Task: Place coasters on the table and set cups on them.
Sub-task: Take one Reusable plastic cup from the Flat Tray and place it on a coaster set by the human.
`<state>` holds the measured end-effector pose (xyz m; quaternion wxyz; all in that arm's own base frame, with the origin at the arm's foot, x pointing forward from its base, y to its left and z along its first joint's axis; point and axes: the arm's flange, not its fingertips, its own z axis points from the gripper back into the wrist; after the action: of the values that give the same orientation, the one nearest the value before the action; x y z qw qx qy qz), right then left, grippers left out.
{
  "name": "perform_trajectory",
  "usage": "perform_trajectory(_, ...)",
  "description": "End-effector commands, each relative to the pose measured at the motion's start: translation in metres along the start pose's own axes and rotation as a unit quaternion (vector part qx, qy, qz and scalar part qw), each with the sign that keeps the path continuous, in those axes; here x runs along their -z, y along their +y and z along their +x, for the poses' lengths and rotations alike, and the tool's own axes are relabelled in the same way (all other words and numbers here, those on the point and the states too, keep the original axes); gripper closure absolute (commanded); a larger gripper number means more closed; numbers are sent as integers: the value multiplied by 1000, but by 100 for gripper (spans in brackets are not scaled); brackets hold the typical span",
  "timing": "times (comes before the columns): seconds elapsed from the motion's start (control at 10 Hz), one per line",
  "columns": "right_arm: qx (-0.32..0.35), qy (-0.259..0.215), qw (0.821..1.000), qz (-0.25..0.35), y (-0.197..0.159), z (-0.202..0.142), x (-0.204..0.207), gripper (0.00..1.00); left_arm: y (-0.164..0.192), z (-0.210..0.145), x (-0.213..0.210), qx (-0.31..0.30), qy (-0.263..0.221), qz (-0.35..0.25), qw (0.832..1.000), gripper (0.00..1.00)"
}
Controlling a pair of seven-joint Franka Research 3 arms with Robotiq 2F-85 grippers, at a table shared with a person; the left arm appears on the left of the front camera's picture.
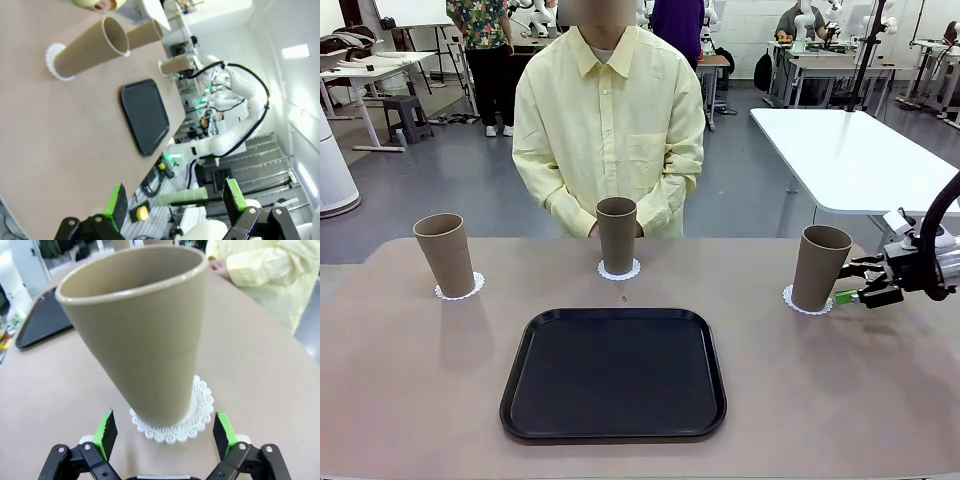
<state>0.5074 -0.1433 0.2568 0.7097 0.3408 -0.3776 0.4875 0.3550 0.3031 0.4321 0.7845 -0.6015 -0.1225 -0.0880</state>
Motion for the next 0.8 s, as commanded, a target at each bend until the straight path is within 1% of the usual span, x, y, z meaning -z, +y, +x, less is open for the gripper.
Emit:
perform_trajectory(0.0, 16, 54, 998, -7, 17, 12, -12, 0, -2, 0, -1, -1, -2, 1, 1000, 0)
perform_trajectory(0.1, 14, 86, 996, -30, 30, 29, -21, 0, -2, 0, -1, -1, -2, 1, 1000, 0)
perform_trajectory(0.2, 54, 142, 987, -60, 46, 49, -30, 0, -2, 0, -1, -1, -2, 1, 1000, 0)
perform_trajectory(0.3, 88, 189, 973, -95, 58, 71, -33, 0, -2, 0, -1, -1, -2, 1, 1000, 0)
perform_trajectory(0.4, 131, 258, 949, -127, 71, 95, -33, 0, -2, 0, -1, -1, -2, 1, 1000, 0)
perform_trajectory(0.5, 155, 301, 926, -168, 83, 117, -32, 0, -2, 0, -1, -1, -2, 1, 1000, 0)
perform_trajectory(0.6, 158, 340, 909, -181, 95, 136, -29, 0, -2, 0, -1, -1, -2, 1, 1000, 0)
perform_trajectory(0.7, 148, 367, 896, -199, 105, 156, -25, 0, -2, 0, -1, -1, -2, 1, 1000, 0)
